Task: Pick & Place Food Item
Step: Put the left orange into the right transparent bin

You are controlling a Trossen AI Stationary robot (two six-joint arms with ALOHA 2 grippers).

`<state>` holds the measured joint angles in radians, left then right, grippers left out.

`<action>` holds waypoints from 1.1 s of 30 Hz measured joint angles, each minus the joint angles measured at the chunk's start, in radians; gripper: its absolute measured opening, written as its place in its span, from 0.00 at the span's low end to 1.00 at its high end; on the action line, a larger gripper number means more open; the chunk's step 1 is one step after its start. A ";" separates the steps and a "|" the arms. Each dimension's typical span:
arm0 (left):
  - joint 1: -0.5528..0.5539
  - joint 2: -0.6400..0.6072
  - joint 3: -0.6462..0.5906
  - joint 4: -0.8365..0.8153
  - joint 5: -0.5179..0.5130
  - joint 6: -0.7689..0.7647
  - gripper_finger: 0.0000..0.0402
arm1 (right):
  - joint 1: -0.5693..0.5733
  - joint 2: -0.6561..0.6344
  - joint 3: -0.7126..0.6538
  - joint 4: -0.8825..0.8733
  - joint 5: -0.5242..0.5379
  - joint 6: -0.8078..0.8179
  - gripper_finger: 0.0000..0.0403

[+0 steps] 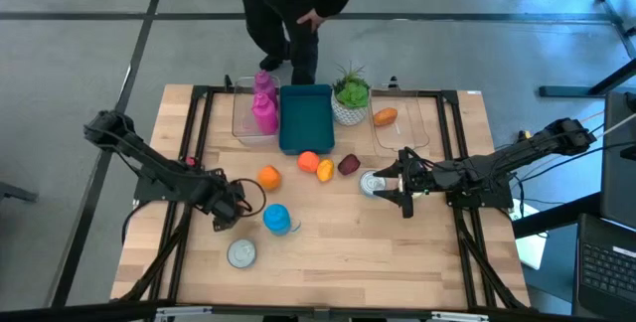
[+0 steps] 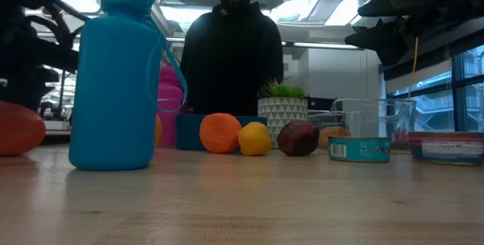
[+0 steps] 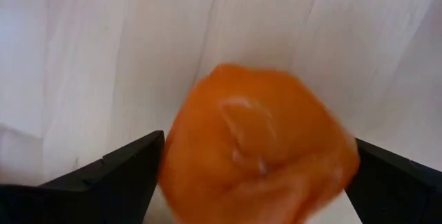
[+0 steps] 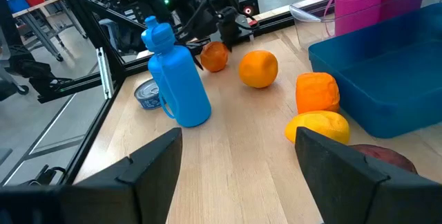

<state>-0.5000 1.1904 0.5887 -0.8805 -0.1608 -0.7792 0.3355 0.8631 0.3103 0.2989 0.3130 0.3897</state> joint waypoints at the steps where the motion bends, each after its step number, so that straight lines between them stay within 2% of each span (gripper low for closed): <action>1: 0.009 0.000 -0.002 0.012 0.000 0.012 0.98 | 0.000 0.000 0.000 0.000 0.000 0.000 0.69; 6: 0.045 0.000 -0.003 0.032 0.013 0.051 0.95 | 0.000 0.000 0.000 0.000 0.000 0.000 0.69; 15: 0.078 -0.001 -0.002 0.031 0.050 0.070 0.78 | 0.000 0.000 0.000 0.000 0.000 0.003 0.69; 20: 0.080 -0.002 -0.001 0.026 0.053 0.092 0.74 | 0.000 0.000 0.000 0.000 0.000 0.003 0.69; 24: 0.080 -0.014 0.030 -0.077 0.053 0.078 0.73 | 0.000 0.000 0.000 0.000 0.000 0.003 0.69; 29: 0.063 -0.078 0.120 -0.183 -0.016 0.058 0.73 | 0.000 0.000 0.000 0.000 0.000 0.003 0.69; 33: 0.039 -0.180 0.187 -0.179 -0.111 0.061 0.73 | 0.000 0.000 0.000 0.001 0.000 0.003 0.69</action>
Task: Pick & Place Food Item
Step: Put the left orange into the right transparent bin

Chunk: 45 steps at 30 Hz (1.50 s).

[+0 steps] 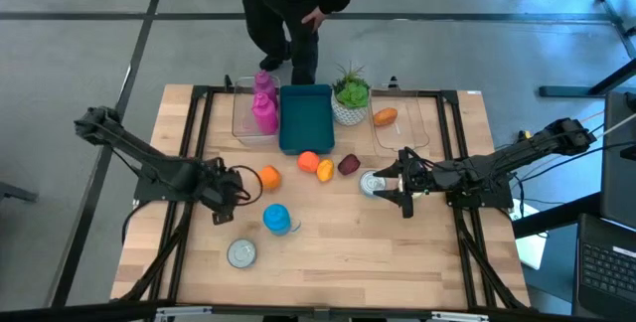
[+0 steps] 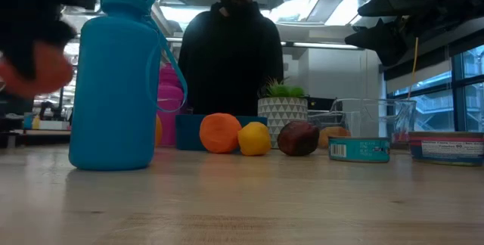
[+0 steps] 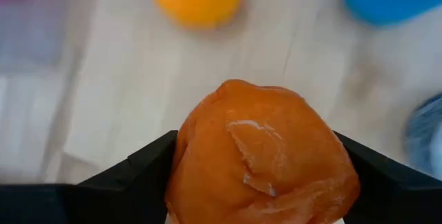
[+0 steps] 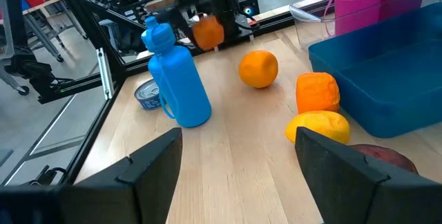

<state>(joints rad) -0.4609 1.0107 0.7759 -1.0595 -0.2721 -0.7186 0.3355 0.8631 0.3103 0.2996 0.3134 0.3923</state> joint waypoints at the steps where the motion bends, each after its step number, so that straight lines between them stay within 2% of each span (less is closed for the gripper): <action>1: -0.007 -0.030 0.016 -0.004 -0.021 0.000 0.73 | 0.000 0.000 0.000 0.000 0.000 0.000 0.69; 7: -0.058 -0.207 0.104 0.000 -0.197 0.006 0.73 | 0.000 0.000 0.000 0.022 -0.016 0.000 0.69; 10: -0.078 -0.273 0.120 0.082 -0.286 0.076 0.73 | 0.000 0.000 0.000 0.081 -0.016 0.005 0.69; 16: -0.089 -0.315 0.119 0.365 -0.376 0.393 0.73 | 0.000 0.000 0.000 0.246 -0.016 -0.079 0.69; 21: -0.079 -0.293 0.119 0.547 -0.441 0.633 0.73 | 0.000 0.000 0.000 0.292 -0.011 -0.189 0.69; 25: -0.048 -0.263 0.118 0.633 -0.443 0.736 0.73 | 0.000 0.000 0.000 0.293 -0.010 -0.222 0.69; 31: 0.013 -0.185 0.118 0.708 -0.433 0.806 0.73 | 0.000 0.000 0.000 0.308 -0.013 -0.220 0.71; 34: 0.052 -0.133 0.118 0.750 -0.382 0.825 0.73 | 0.000 0.000 0.000 0.325 -0.015 -0.221 0.77; 40: 0.120 -0.040 0.118 0.821 -0.310 0.886 0.73 | 0.000 0.000 0.000 0.329 -0.050 -0.232 0.97; 42: 0.140 -0.018 0.118 0.835 -0.308 0.888 0.73 | 0.000 0.000 0.000 0.329 -0.060 -0.233 0.97; 45: 0.163 0.016 0.118 0.842 -0.307 0.888 0.73 | 0.000 0.000 0.000 0.329 -0.060 -0.225 0.91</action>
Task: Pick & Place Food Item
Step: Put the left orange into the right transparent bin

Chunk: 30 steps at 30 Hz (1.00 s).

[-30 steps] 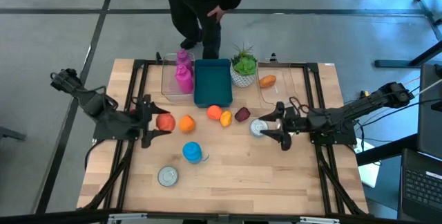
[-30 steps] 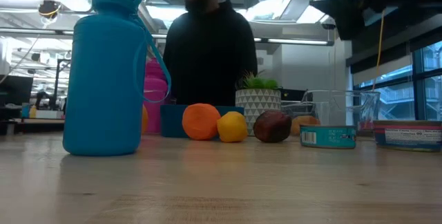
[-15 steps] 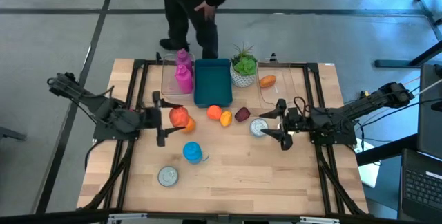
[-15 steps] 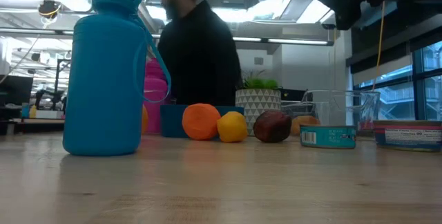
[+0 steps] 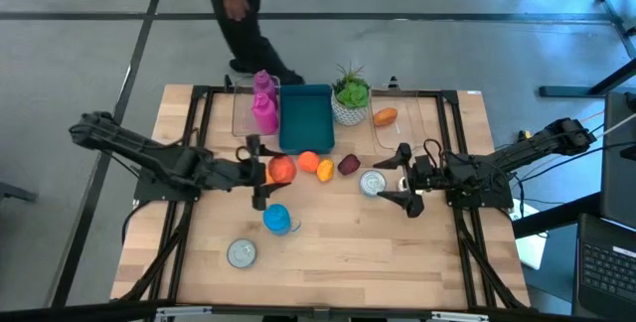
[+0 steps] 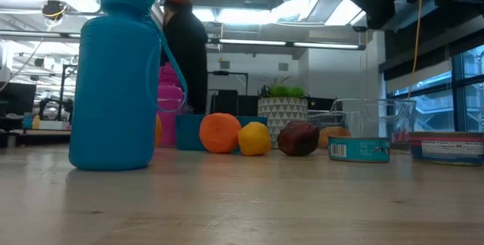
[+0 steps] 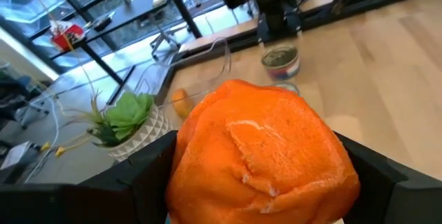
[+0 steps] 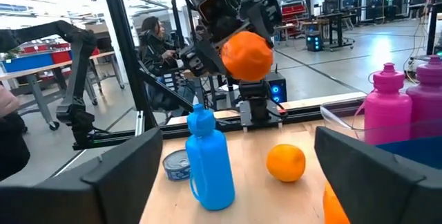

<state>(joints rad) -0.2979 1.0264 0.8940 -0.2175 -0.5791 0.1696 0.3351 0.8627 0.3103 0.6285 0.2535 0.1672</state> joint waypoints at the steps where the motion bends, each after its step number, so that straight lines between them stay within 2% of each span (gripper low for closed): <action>1: 0.005 0.011 0.000 0.002 0.000 0.000 0.73 | 0.000 0.000 0.000 0.000 0.000 0.012 0.90; 7: 0.014 0.085 0.000 0.040 -0.002 0.009 0.73 | 0.000 0.000 0.000 0.002 0.005 0.075 0.84; 11: 0.013 0.165 0.033 0.049 -0.053 0.054 0.73 | -0.009 0.024 0.000 0.043 0.068 0.147 0.83; 16: 0.012 0.280 0.156 0.033 -0.107 0.135 0.73 | -0.045 0.098 0.000 0.122 0.070 0.292 0.83; 22: 0.014 0.417 0.332 -0.041 -0.153 0.207 0.73 | -0.083 0.222 0.052 0.141 0.068 0.323 0.83; 30: 0.033 0.534 0.451 -0.077 -0.161 0.267 0.73 | -0.118 0.388 0.218 0.133 -0.058 0.255 0.83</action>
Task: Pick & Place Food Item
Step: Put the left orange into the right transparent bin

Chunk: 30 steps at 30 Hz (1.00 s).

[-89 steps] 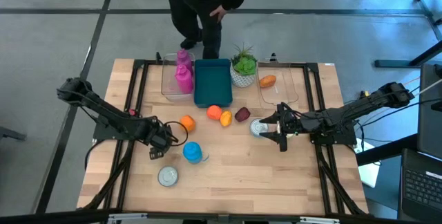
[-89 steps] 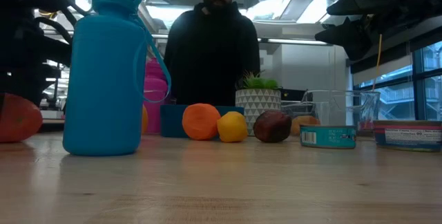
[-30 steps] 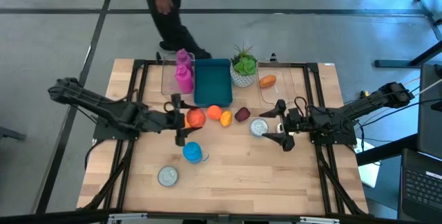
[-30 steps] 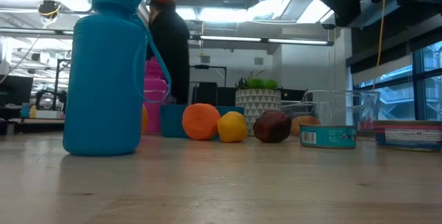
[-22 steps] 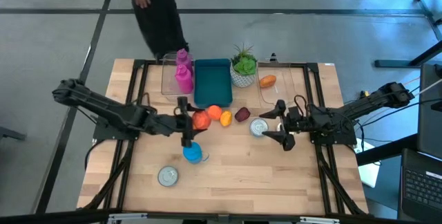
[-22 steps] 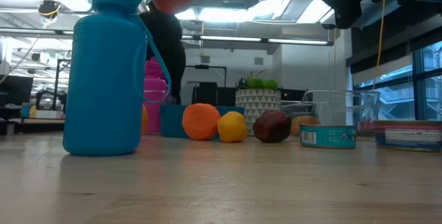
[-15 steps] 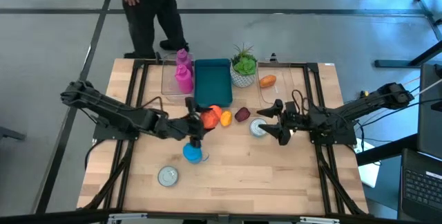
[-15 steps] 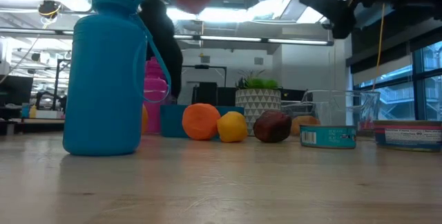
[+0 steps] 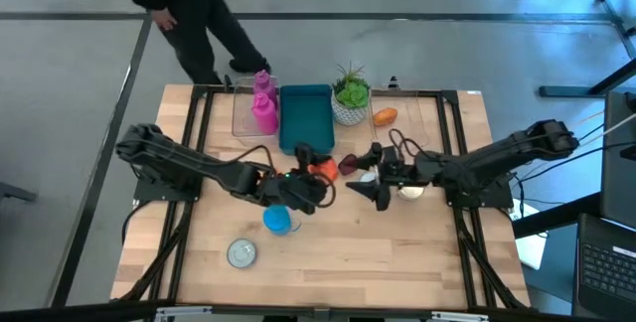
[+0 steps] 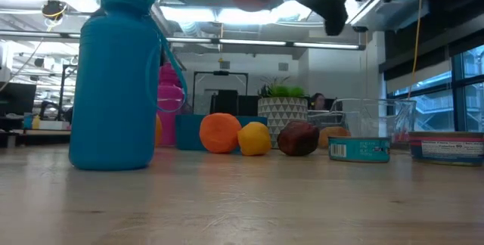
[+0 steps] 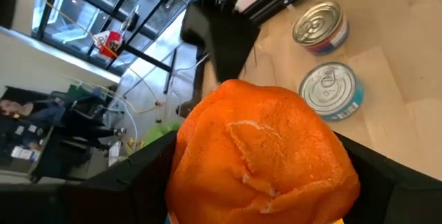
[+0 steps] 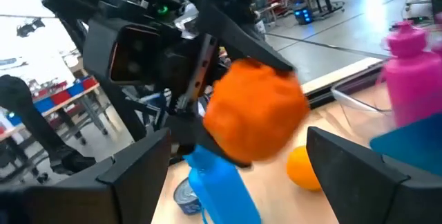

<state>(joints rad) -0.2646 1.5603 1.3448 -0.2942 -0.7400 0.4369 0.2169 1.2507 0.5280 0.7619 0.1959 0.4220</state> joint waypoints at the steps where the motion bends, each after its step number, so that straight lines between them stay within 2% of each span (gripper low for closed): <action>1: 0.000 0.004 0.003 0.001 0.000 0.005 0.73 | -0.004 0.020 0.018 -0.008 -0.006 -0.008 0.83; 14: -0.004 0.012 0.003 -0.036 -0.073 0.015 0.73 | -0.053 0.234 0.178 -0.026 -0.024 -0.015 0.83; 30: -0.003 0.009 0.003 -0.046 -0.097 -0.005 0.73 | -0.060 0.254 0.215 -0.004 -0.020 -0.037 0.83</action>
<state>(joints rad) -0.2676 1.5696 1.3483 -0.3406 -0.8375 0.4316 0.1570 1.5051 0.7433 0.7578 0.1754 0.3850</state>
